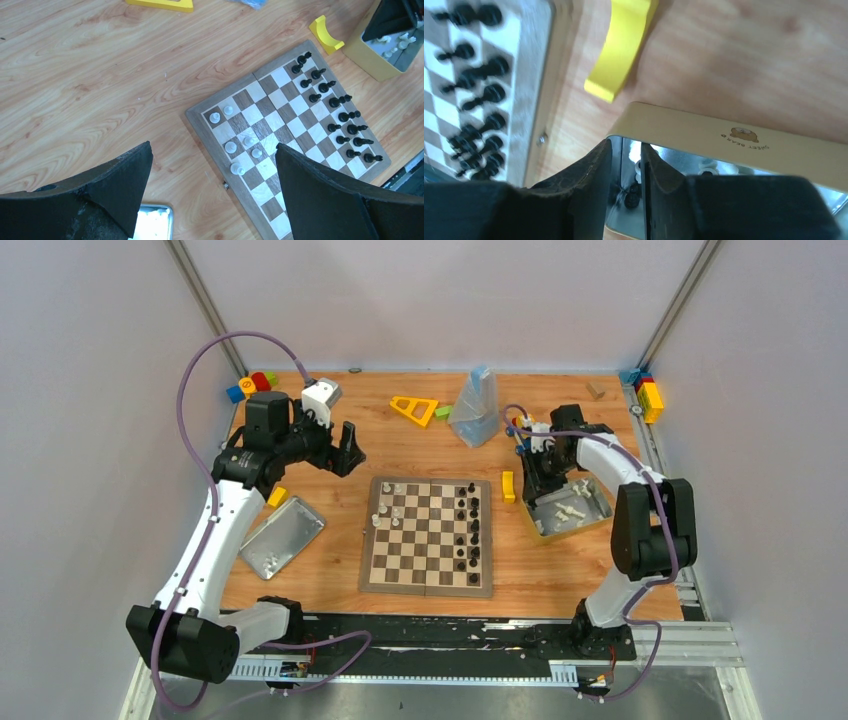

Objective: Set up the chess pieces on the board
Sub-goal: Adjust the storage box at the center of the board.

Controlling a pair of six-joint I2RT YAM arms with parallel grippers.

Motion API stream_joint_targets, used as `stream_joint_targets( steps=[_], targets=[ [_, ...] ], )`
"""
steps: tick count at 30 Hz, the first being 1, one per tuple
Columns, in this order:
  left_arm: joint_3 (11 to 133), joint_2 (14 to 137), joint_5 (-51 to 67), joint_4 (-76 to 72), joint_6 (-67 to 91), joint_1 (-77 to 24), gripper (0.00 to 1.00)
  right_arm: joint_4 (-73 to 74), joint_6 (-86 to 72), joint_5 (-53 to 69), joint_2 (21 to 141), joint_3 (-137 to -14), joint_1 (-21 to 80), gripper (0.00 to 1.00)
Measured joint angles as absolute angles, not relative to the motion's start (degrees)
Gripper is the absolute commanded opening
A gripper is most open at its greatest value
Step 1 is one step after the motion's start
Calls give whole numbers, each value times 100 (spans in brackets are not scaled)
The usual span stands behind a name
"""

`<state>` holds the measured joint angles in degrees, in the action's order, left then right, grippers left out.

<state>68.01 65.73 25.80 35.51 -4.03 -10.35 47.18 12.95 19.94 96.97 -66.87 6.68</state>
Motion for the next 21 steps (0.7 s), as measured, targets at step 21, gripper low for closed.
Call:
stream_joint_targets(
  steps=[21],
  targets=[
    [6801, 6602, 2335, 3538, -460, -1035, 100, 4235, 1728, 1068, 8986, -6010, 668, 34]
  ],
)
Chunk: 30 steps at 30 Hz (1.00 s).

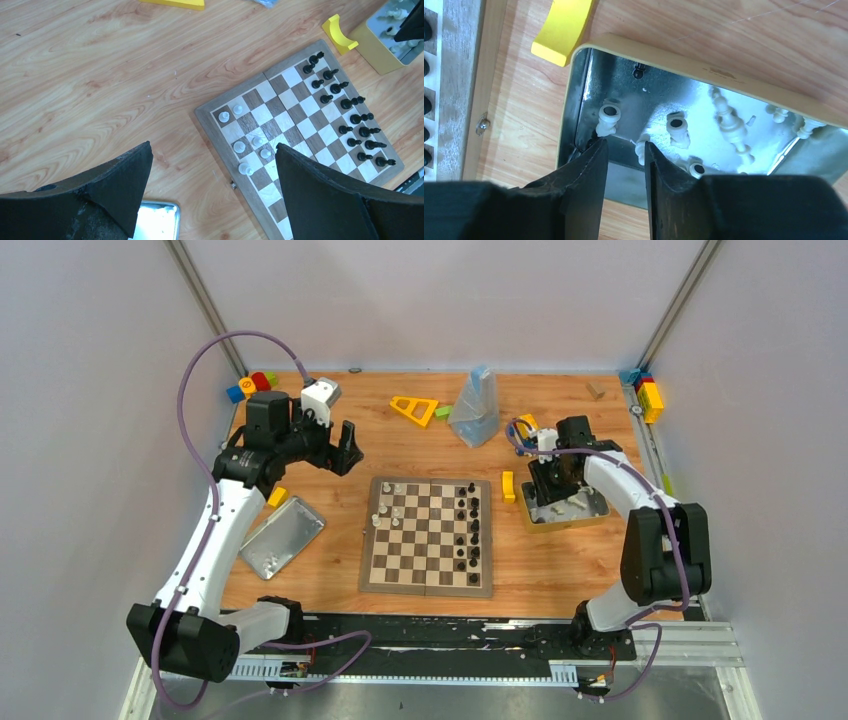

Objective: Set up the chess pieces on the board
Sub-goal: Adjust the storage box at the center of the board.

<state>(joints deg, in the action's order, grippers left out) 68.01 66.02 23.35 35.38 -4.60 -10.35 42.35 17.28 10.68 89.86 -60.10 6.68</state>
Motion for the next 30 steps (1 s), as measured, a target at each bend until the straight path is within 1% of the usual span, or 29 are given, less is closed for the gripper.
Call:
stream_joint_targets(
  steps=[7, 12, 19, 30],
  targets=[
    [6799, 6604, 2311, 3487, -493, -1035, 100, 3732, 1691, 982, 8930, -5959, 668, 32],
    [6757, 6598, 2283, 3437, -532, -1035, 100, 3343, 1634, 934, 9216, -5959, 668, 31],
    [6731, 6595, 2281, 3409, -532, -1035, 100, 3081, 1597, 902, 9537, -5959, 668, 28],
    [6729, 6595, 2281, 3391, -534, -1035, 100, 2906, 1566, 906, 9806, -5961, 668, 27]
  ],
)
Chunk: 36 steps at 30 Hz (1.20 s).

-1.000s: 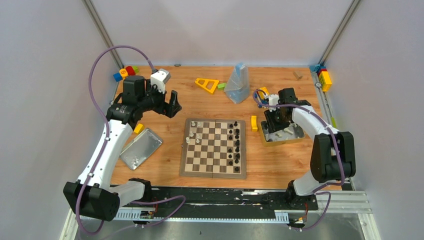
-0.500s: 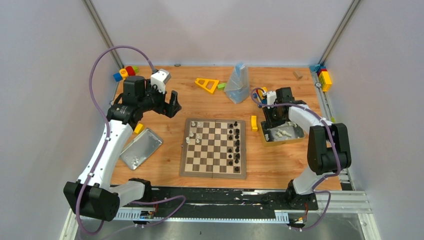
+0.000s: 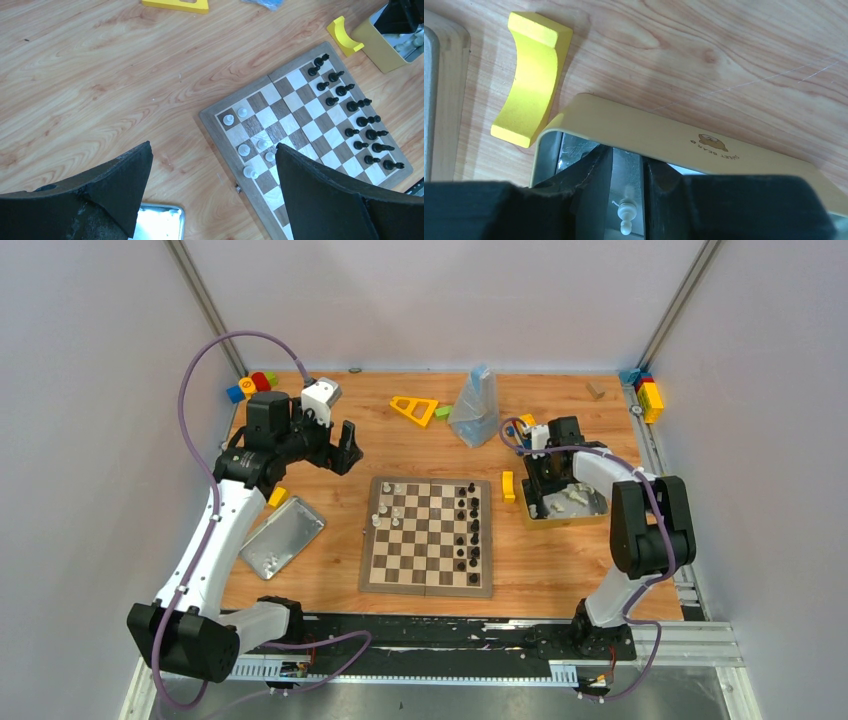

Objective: Set up the chess pieces on the board
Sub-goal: Adjust the storage box at the center of the board, then pick up the chess piece from the storage box.

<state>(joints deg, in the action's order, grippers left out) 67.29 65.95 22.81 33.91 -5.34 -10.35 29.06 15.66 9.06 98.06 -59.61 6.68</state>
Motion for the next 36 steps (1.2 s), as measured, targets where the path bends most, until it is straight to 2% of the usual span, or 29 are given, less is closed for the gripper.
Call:
stream_joint_targets(
  steps=[18, 23, 33, 36],
  targets=[
    [6632, 6595, 2226, 3310, -554, -1035, 100, 1957, 1518, 913, 9767, -5572, 668, 25],
    [6598, 6595, 2189, 3267, -587, -1035, 100, 1616, 1514, 939, 9749, -5443, 668, 19],
    [6543, 6598, 2169, 3201, -637, -1035, 100, 1205, 1533, 947, 9741, -5323, 668, 1],
    [6536, 6598, 2169, 3197, -639, -1035, 100, 1214, 1581, 910, 9671, -5282, 668, 0]
  ],
)
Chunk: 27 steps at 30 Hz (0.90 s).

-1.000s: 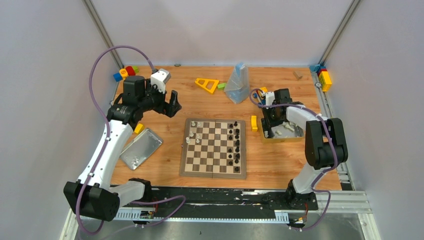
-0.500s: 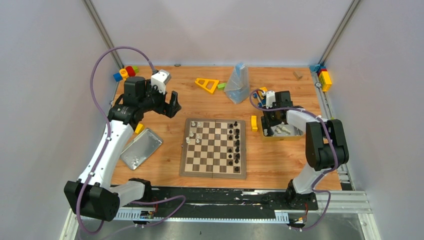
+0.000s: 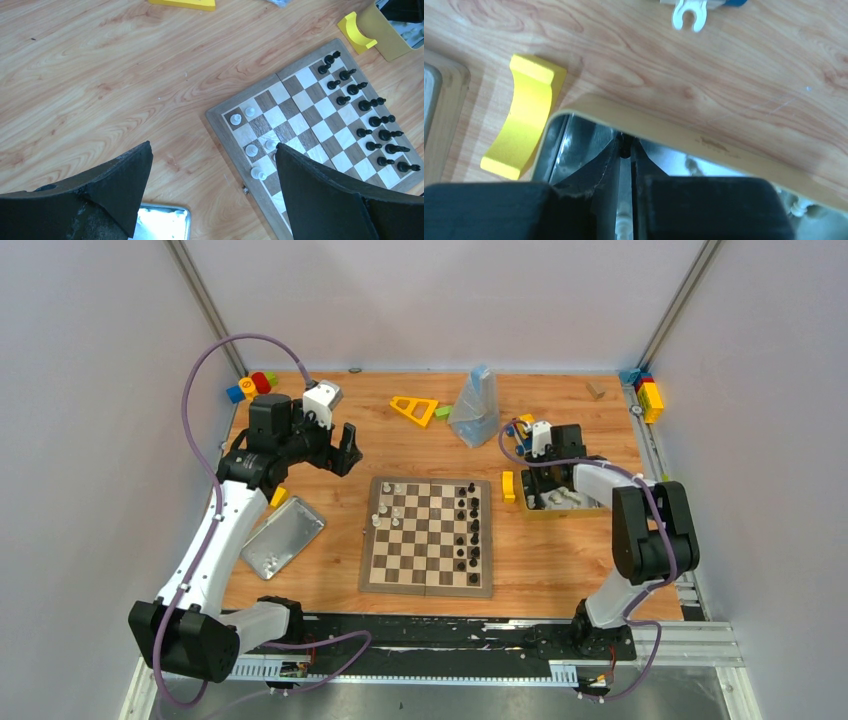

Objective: Set up the chess pieces on the board
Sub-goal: Pick up the chess piece from the storage box.

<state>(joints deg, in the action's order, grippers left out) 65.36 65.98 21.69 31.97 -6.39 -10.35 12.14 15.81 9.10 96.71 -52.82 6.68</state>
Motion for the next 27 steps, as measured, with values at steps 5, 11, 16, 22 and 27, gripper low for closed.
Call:
stream_joint_targets(
  steps=[5, 11, 16, 22, 27],
  targets=[
    [6534, 6598, 2176, 3194, -657, -1035, 100, 1592, 1787, 862, 9277, -5131, 650, 0],
    [6534, 6598, 2265, 3194, -672, -1035, 100, 2108, 2176, 1007, 8543, -5081, 593, 0],
    [6534, 6598, 2720, 3186, -672, -1033, 100, 2657, 2438, 1573, 8106, -5122, 580, 0],
    [6528, 6825, 3911, 2875, -508, -1037, 94, 3575, 2580, 2694, 7850, -5822, 937, 0],
    [6536, 7459, 4827, 2440, -60, -1214, 89, 3756, 2421, 3409, 7813, -6469, 1667, 0]
  ],
)
